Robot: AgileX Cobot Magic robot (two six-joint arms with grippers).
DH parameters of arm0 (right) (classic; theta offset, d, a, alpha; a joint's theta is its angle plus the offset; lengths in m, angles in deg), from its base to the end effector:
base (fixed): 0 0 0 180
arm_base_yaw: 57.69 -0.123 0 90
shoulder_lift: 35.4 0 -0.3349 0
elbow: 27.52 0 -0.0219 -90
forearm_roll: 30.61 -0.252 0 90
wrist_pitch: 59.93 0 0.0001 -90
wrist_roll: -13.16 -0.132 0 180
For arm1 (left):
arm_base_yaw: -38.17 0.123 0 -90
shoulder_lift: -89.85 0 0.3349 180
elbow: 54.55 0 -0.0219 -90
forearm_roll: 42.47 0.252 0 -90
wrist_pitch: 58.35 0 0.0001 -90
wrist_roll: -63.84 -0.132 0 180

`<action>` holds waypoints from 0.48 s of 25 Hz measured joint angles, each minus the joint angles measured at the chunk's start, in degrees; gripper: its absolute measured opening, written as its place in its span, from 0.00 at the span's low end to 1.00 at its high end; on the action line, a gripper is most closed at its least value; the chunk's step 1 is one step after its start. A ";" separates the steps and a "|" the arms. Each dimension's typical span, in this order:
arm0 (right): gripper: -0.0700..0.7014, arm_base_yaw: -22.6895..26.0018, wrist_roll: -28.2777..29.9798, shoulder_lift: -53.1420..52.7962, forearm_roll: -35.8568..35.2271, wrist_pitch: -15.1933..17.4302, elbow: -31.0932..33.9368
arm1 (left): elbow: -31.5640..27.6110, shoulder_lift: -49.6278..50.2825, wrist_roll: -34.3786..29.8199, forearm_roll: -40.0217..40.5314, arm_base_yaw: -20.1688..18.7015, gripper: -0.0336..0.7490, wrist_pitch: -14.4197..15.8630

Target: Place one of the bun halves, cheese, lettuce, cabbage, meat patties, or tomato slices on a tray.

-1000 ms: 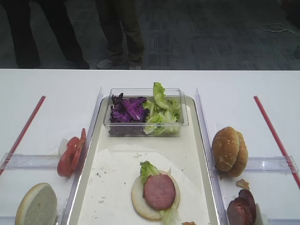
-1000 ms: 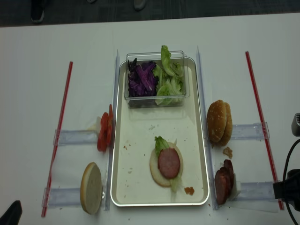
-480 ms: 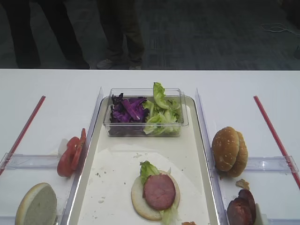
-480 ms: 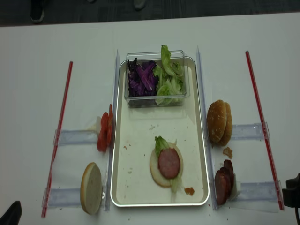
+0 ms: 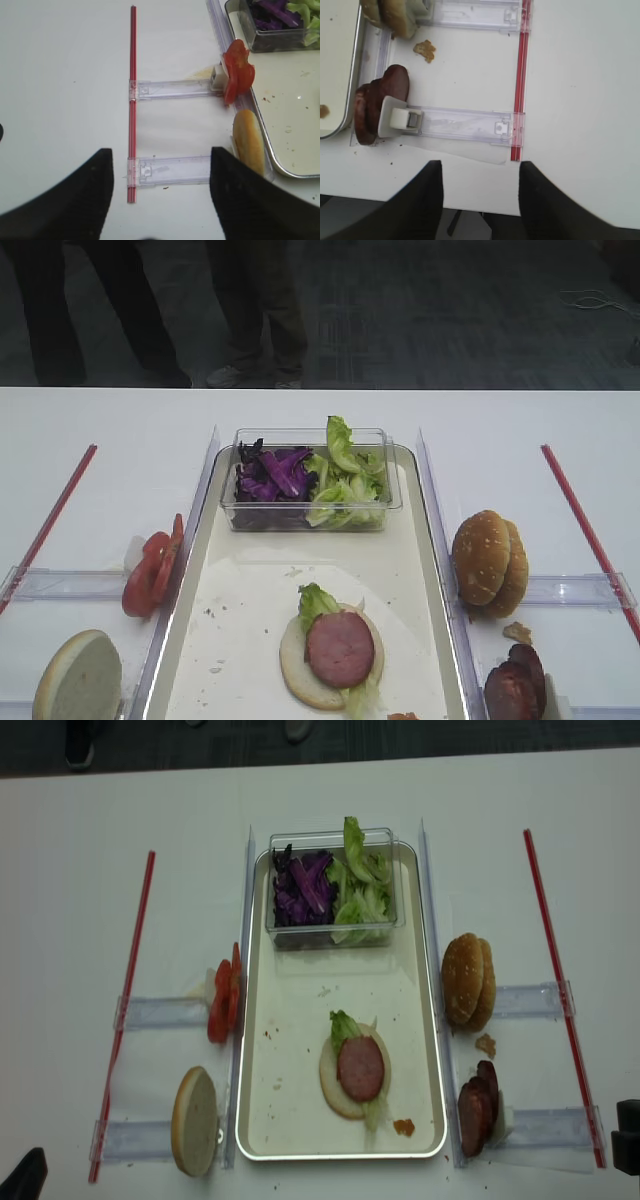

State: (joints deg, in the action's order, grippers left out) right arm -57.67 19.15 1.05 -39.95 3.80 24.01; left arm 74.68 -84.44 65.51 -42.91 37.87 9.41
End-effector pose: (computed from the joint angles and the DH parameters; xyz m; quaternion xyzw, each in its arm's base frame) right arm 0.0441 0.0192 0.2380 -0.0333 0.9660 0.0667 0.2474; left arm -0.0262 -0.0008 0.2394 -0.0102 0.8839 -0.0119 0.4675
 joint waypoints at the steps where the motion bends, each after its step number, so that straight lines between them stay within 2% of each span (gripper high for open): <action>1: 0.61 0.00 0.00 -0.25 0.00 0.00 0.00 | 0.00 0.00 0.00 0.00 0.00 0.55 0.00; 12: 0.61 0.00 0.44 -4.15 0.00 0.12 0.13 | 0.00 0.00 0.00 0.00 0.00 0.55 0.00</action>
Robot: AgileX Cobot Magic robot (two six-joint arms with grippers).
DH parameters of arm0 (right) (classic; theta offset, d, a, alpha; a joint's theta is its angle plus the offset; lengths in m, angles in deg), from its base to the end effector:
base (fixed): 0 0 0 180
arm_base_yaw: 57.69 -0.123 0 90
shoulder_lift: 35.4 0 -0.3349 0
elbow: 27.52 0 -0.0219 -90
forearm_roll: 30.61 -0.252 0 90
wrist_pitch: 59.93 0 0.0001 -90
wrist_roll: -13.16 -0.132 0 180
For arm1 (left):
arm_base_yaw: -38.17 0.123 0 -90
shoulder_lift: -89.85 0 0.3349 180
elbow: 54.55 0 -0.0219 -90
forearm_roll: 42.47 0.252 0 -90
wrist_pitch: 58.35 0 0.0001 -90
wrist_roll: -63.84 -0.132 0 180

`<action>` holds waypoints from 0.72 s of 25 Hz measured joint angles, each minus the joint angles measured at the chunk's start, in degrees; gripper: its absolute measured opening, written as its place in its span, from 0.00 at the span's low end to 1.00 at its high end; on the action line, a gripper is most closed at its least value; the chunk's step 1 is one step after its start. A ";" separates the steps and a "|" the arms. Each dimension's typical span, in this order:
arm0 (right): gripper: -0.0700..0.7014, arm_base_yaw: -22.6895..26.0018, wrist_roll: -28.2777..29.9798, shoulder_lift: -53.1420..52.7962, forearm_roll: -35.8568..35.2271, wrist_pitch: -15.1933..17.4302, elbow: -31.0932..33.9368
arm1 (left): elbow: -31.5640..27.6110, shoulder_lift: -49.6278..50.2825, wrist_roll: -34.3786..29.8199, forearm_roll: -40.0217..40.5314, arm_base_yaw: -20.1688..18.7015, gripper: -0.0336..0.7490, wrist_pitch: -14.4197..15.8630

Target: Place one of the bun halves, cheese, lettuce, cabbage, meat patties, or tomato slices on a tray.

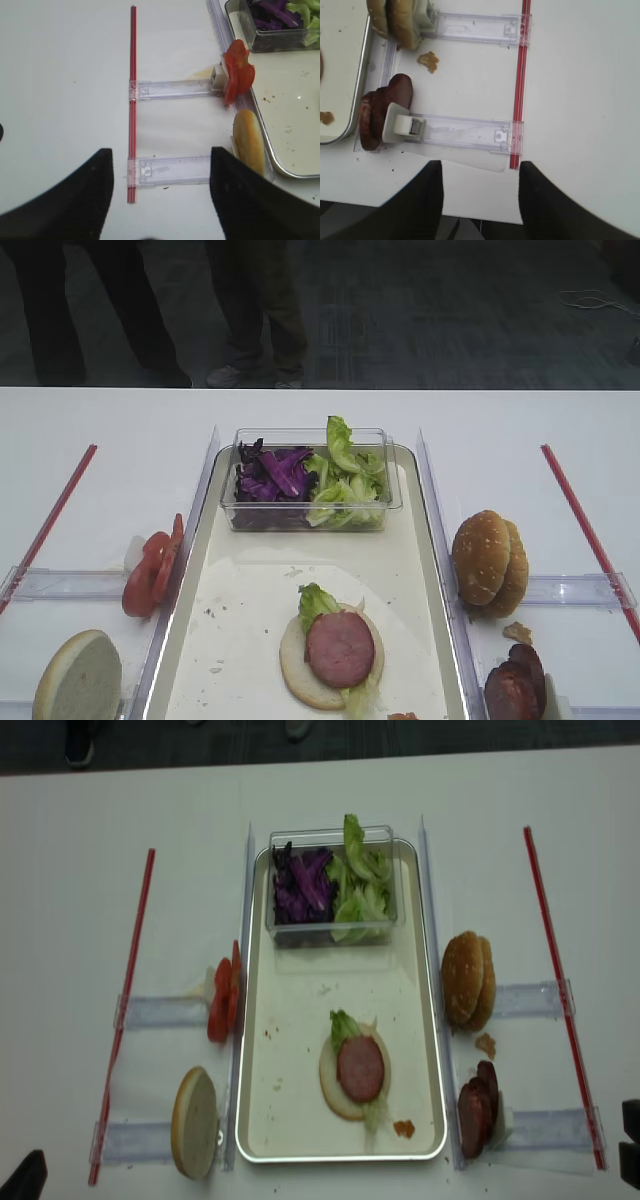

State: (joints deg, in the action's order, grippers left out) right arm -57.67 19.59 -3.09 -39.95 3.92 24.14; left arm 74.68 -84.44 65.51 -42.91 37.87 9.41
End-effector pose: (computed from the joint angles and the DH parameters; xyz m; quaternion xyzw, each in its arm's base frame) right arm 0.0353 0.0192 0.2400 -0.0393 0.9569 0.0645 0.2803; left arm -0.0262 -0.0008 0.2394 -0.0102 0.8839 -0.0119 0.4675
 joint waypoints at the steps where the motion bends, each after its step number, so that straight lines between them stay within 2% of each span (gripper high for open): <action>1: 0.61 0.00 0.00 -0.86 0.00 0.08 0.00 | 0.00 0.00 0.00 0.00 0.00 0.55 0.00; 18: 0.61 0.00 0.14 -15.82 0.10 1.12 0.00 | 0.00 0.00 0.00 0.00 0.00 0.55 0.00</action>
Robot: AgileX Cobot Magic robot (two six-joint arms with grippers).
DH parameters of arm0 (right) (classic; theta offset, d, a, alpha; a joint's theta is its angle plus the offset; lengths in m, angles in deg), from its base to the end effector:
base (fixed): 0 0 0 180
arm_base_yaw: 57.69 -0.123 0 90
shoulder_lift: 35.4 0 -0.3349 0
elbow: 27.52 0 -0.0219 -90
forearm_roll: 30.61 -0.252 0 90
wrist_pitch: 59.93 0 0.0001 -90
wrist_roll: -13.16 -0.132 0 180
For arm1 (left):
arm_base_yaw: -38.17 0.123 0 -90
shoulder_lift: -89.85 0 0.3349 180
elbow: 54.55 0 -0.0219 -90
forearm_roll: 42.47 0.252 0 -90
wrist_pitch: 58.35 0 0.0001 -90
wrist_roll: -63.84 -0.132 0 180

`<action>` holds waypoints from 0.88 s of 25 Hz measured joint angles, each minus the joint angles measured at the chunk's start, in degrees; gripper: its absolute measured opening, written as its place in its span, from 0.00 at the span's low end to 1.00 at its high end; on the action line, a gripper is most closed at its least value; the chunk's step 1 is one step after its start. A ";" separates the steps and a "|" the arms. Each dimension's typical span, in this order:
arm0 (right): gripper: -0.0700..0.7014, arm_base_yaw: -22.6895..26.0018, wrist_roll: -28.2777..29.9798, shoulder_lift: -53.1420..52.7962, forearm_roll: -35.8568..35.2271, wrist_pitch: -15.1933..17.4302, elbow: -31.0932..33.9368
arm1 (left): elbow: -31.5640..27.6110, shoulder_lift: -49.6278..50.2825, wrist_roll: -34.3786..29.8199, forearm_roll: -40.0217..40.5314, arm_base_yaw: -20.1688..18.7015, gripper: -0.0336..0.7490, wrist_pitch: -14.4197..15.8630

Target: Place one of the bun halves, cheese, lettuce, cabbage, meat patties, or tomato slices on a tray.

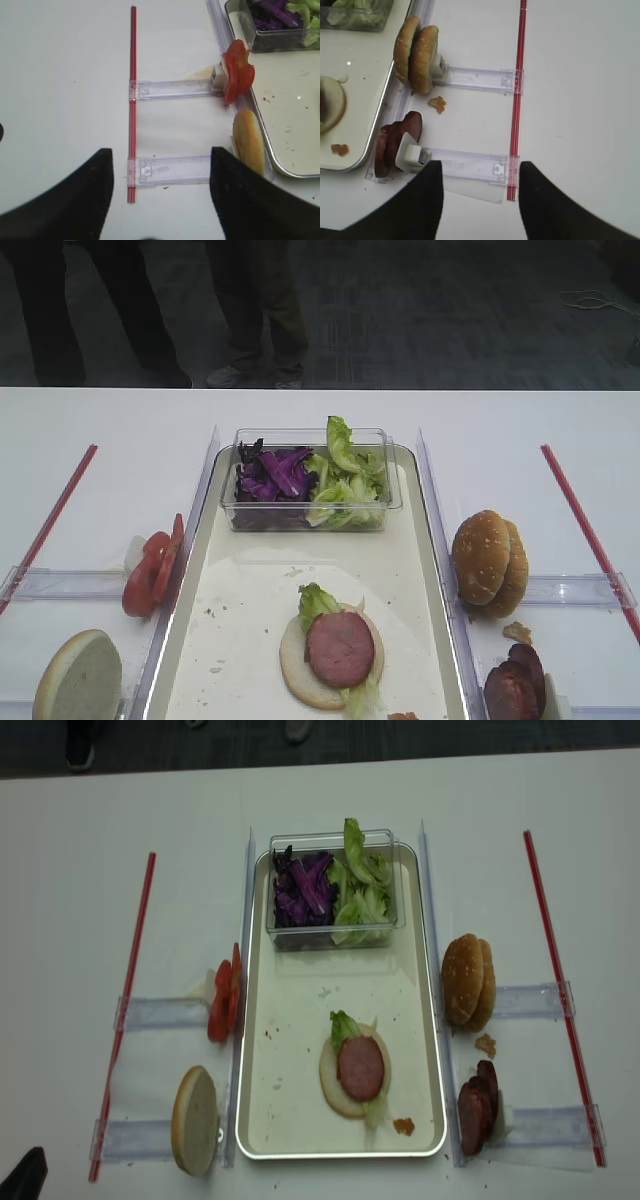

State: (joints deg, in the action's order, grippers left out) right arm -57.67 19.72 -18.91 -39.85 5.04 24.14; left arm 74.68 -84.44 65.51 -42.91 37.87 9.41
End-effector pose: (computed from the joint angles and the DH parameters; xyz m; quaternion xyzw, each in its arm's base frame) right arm 0.0003 0.0192 0.2433 -0.0499 0.9131 0.0576 0.4005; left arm -0.0262 -0.0008 0.2394 -0.0102 0.8839 -0.0119 0.4675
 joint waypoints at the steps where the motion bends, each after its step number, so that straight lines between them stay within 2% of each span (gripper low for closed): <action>1: 0.61 0.00 0.00 -0.63 0.00 0.00 0.00 | 0.00 0.00 0.00 0.00 0.00 0.55 0.00; 6: 0.62 0.00 0.00 -1.79 0.00 0.23 0.00 | 0.00 0.00 0.00 0.00 0.00 0.55 0.00; 12: 0.72 0.00 -0.51 -1.79 0.23 0.23 0.00 | 0.00 0.00 0.00 0.00 0.00 0.55 0.00; 22: 0.73 0.00 -0.61 -1.79 0.33 0.23 0.00 | 0.00 0.00 0.00 0.00 0.00 0.55 0.00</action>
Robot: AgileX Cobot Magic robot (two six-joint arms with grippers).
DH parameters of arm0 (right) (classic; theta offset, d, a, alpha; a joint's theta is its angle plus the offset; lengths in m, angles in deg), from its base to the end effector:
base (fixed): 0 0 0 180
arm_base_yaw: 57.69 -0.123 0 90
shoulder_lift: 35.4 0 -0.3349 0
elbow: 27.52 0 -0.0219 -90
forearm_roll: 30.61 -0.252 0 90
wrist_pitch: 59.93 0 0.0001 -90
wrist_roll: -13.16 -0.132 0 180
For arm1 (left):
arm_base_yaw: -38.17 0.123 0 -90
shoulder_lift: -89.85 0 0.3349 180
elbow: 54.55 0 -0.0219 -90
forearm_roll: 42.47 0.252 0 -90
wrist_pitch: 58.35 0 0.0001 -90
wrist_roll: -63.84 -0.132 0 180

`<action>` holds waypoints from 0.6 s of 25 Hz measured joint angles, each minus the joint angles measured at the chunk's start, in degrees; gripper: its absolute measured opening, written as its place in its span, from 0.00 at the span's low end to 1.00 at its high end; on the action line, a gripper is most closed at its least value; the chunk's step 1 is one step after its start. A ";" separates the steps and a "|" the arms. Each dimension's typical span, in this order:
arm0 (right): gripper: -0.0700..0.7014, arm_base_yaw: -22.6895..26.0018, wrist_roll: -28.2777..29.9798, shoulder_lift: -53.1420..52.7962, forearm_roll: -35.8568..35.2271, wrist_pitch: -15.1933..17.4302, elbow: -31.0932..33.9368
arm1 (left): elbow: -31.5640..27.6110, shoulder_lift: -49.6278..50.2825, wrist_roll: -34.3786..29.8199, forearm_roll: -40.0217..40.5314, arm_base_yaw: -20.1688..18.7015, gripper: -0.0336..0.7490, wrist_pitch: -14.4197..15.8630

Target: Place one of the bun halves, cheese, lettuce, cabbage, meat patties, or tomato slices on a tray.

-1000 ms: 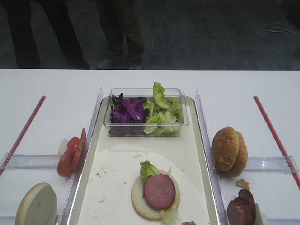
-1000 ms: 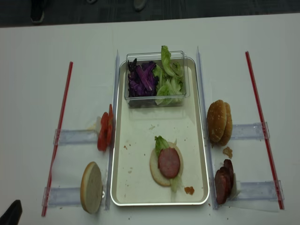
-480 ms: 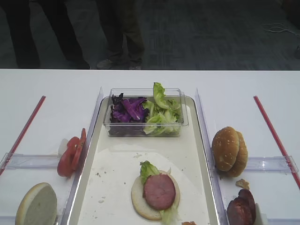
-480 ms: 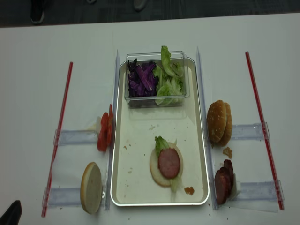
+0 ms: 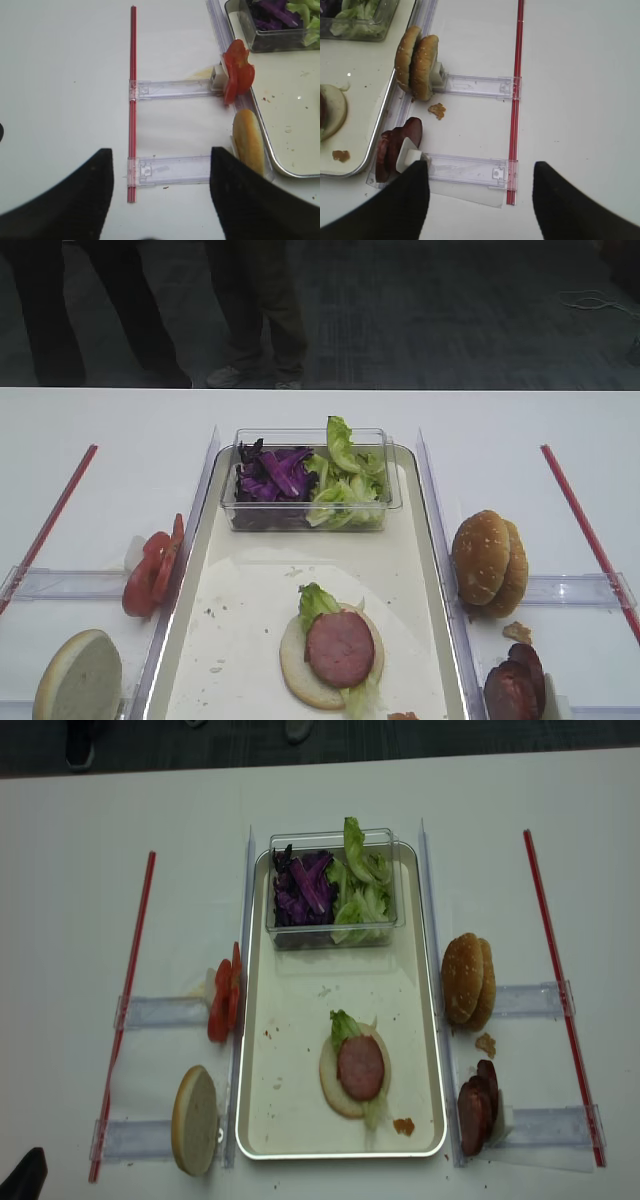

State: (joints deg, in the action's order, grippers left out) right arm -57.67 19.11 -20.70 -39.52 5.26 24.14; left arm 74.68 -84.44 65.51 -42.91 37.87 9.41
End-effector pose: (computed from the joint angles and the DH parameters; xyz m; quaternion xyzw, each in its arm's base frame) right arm -0.0037 0.0186 0.2428 -0.0462 0.9080 0.0563 0.4126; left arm -0.0262 -0.0008 0.2394 -0.0102 0.8839 -0.0119 0.4675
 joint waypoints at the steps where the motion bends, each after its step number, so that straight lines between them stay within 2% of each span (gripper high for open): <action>1: 0.73 0.00 0.00 0.00 0.00 0.00 0.00 | 0.00 0.00 0.00 0.00 0.00 0.55 0.00; 5: 0.73 0.00 0.00 -1.32 0.00 0.00 0.00 | 0.00 0.00 0.00 0.00 0.00 0.55 0.00; 10: 0.73 0.00 -0.03 -8.20 0.00 0.13 0.00 | 0.00 0.00 0.00 0.00 0.00 0.55 0.00; 15: 0.73 0.08 -0.32 -8.99 0.25 0.22 0.00 | 0.00 0.00 -0.08 0.08 0.00 0.55 0.00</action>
State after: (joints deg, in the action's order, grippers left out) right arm -57.59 18.79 -29.68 -39.27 5.48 24.14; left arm 74.68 -84.44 65.43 -42.83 37.87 9.41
